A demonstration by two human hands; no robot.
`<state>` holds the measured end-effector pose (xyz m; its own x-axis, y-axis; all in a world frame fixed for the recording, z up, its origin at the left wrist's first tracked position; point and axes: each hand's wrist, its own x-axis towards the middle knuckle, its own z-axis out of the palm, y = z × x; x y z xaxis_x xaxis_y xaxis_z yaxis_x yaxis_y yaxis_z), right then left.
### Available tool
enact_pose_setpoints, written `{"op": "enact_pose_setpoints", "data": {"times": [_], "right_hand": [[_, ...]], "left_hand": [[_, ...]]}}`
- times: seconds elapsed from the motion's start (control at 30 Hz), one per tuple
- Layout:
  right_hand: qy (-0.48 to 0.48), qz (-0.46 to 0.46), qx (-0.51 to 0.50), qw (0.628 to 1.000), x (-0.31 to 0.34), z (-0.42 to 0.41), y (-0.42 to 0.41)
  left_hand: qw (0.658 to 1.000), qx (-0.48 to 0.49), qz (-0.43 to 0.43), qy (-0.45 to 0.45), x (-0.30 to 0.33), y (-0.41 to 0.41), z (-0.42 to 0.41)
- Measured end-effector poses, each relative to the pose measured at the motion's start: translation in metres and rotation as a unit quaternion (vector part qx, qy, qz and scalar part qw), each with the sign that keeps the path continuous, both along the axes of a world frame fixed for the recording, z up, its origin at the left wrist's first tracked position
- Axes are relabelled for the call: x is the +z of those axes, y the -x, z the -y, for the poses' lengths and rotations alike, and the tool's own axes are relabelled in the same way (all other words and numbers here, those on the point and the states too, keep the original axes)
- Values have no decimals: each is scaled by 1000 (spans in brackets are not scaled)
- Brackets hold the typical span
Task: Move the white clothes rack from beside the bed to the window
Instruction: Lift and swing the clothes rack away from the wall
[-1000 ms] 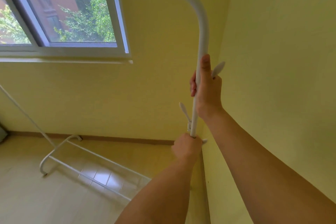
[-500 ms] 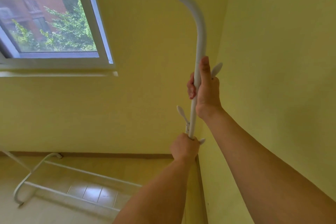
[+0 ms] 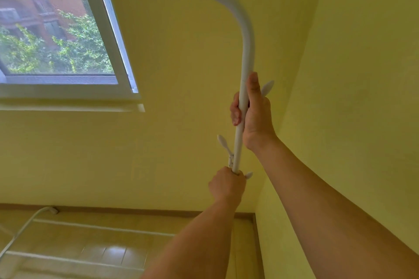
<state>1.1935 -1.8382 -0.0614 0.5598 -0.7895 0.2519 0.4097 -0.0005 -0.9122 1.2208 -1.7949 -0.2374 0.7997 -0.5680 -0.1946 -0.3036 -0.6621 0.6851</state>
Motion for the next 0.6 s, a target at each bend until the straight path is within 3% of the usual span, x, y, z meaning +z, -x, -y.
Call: {"op": "enact_pose_setpoints", "data": {"times": [0.6], "right_hand": [[3, -16, 104, 994, 0, 7, -119]], "left_hand": [[985, 163, -38, 44, -2, -97, 8]]}}
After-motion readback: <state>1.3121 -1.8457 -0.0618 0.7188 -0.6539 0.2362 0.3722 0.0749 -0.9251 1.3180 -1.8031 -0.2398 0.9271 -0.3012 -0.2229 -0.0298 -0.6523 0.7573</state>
